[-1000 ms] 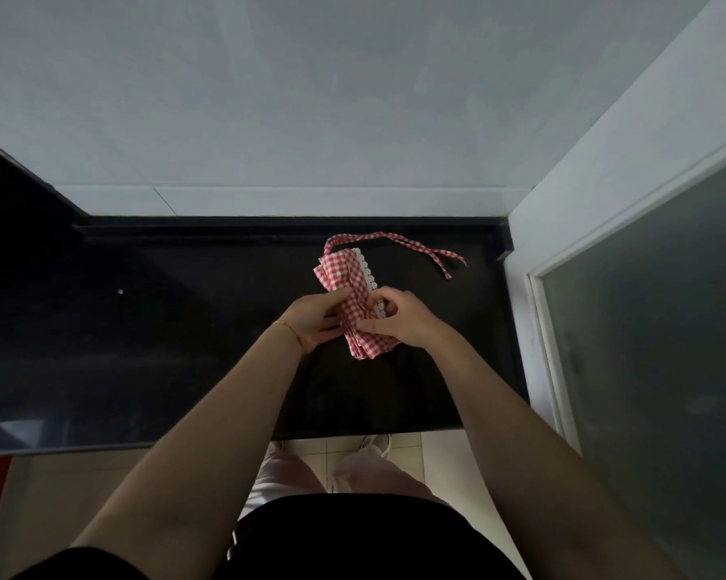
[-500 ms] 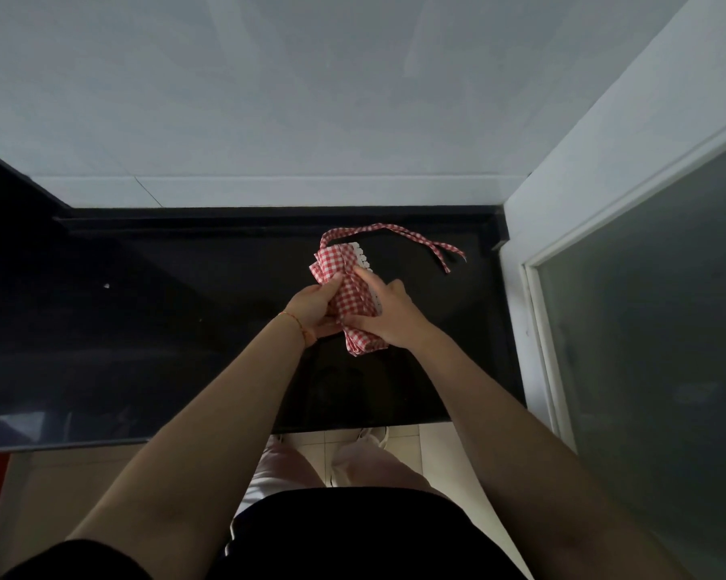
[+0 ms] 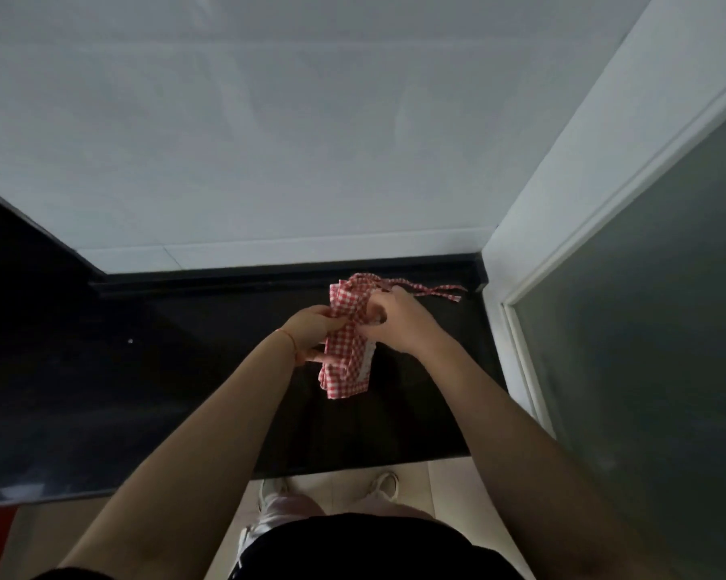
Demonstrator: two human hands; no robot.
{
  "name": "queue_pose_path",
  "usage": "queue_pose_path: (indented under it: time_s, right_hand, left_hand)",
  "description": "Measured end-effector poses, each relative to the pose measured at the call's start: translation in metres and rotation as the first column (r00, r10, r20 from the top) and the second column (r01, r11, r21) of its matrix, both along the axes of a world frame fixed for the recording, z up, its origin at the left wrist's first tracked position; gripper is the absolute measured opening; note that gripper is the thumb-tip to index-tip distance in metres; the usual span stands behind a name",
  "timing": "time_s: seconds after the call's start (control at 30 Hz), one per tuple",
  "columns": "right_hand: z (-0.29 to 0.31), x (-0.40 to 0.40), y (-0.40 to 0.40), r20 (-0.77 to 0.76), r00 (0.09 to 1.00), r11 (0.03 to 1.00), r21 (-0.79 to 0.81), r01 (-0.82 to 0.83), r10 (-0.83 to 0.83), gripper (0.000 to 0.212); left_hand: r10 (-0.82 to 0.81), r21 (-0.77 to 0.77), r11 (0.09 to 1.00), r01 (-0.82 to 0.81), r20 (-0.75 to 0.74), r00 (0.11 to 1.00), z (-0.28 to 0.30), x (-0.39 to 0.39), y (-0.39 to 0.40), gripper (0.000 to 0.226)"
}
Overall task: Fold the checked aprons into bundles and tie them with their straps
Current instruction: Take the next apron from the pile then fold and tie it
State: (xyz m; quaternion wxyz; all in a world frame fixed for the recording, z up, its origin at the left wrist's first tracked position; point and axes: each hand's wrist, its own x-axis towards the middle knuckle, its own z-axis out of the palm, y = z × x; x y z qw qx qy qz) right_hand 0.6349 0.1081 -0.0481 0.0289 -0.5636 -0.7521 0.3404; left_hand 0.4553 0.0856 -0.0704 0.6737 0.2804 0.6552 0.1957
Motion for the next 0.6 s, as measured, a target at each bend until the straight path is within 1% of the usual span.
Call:
queue_pose_path:
  time_s: [0.03, 0.07, 0.1, 0.13, 0.17, 0.2, 0.23, 0.27, 0.3, 0.33, 0.37, 0.4, 0.43, 0.47, 0.53, 0.6]
  right_hand:
    - [0.012, 0.001, 0.006, 0.011, 1.000, 0.990, 0.140, 0.008, -0.009, 0.033]
    - [0.025, 0.001, 0.012, 0.019, 1.000, 0.962, 0.272, -0.005, 0.000, 0.039]
    - [0.037, 0.000, 0.018, 0.042, 0.999, 0.932, 0.361, -0.043, 0.030, 0.054]
    - [0.047, -0.002, 0.022, 0.075, 0.994, 0.912, 0.398, -0.102, 0.079, 0.072]
    - [0.059, -0.003, 0.027, 0.133, 0.982, 0.899, 0.399, -0.179, 0.136, 0.087]
    - [0.068, -0.005, 0.031, 0.205, 0.959, 0.894, 0.364, -0.262, 0.197, 0.095]
    - [0.072, -0.008, 0.034, 0.263, 0.935, 0.895, 0.313, -0.317, 0.239, 0.094]
    - [0.083, -0.007, 0.038, 0.310, 0.914, 0.893, 0.282, -0.350, 0.260, 0.087]
    - [0.086, -0.008, 0.041, 0.335, 0.902, 0.905, 0.230, -0.358, 0.272, 0.074]
    - [0.094, -0.007, 0.043, 0.332, 0.906, 0.915, 0.211, -0.343, 0.263, 0.061]
    - [0.103, -0.002, 0.044, 0.300, 0.924, 0.922, 0.228, -0.312, 0.238, 0.049]
    - [0.110, 0.002, 0.045, 0.245, 0.945, 0.931, 0.240, -0.274, 0.215, 0.038]
    - [0.117, 0.006, 0.047, 0.176, 0.966, 0.937, 0.261, -0.234, 0.192, 0.030]
    - [0.122, 0.010, 0.047, 0.106, 0.980, 0.942, 0.277, -0.191, 0.167, 0.025]
    - [0.127, 0.018, 0.048, 0.003, 0.991, 0.950, 0.286, -0.126, 0.131, 0.027]
    - [0.129, 0.025, 0.047, -0.056, 0.992, 0.956, 0.279, -0.092, 0.112, 0.031]
  left_hand:
    - [-0.021, 0.044, 0.999, 0.023, -0.025, 0.999, 0.012, 0.000, 0.002, 0.030]
    - [-0.044, 0.095, 0.994, 0.049, -0.061, 0.997, 0.024, 0.002, 0.005, 0.029]
    - [-0.089, 0.152, 0.983, 0.107, -0.117, 0.989, 0.037, 0.004, 0.008, 0.027]
    - [-0.153, 0.215, 0.956, 0.201, -0.220, 0.963, 0.048, 0.008, 0.010, 0.026]
    - [-0.225, 0.266, 0.906, 0.329, -0.355, 0.907, 0.064, 0.012, 0.013, 0.028]
    - [-0.278, 0.289, 0.846, 0.448, -0.479, 0.833, 0.076, 0.016, 0.015, 0.031]
    - [-0.305, 0.298, 0.790, 0.536, -0.568, 0.765, 0.083, 0.020, 0.016, 0.032]
    - [-0.326, 0.303, 0.727, 0.616, -0.637, 0.698, 0.098, 0.025, 0.019, 0.032]
    - [-0.347, 0.282, 0.686, 0.671, -0.684, 0.642, 0.102, 0.027, 0.020, 0.032]
    - [-0.336, 0.282, 0.658, 0.698, -0.720, 0.607, 0.110, 0.027, 0.020, 0.032]
    - [-0.302, 0.316, 0.655, 0.686, -0.722, 0.622, 0.116, 0.027, 0.019, 0.033]
    - [-0.275, 0.368, 0.672, 0.643, -0.682, 0.677, 0.121, 0.024, 0.019, 0.033]
    - [-0.247, 0.425, 0.674, 0.604, -0.642, 0.726, 0.124, 0.021, 0.020, 0.034]
    - [-0.237, 0.458, 0.662, 0.593, -0.623, 0.746, 0.127, 0.016, 0.021, 0.035]
    - [-0.252, 0.461, 0.662, 0.591, -0.606, 0.755, 0.134, 0.006, 0.027, 0.037]
    - [-0.304, 0.434, 0.712, 0.553, -0.519, 0.799, 0.141, -0.001, 0.033, 0.039]
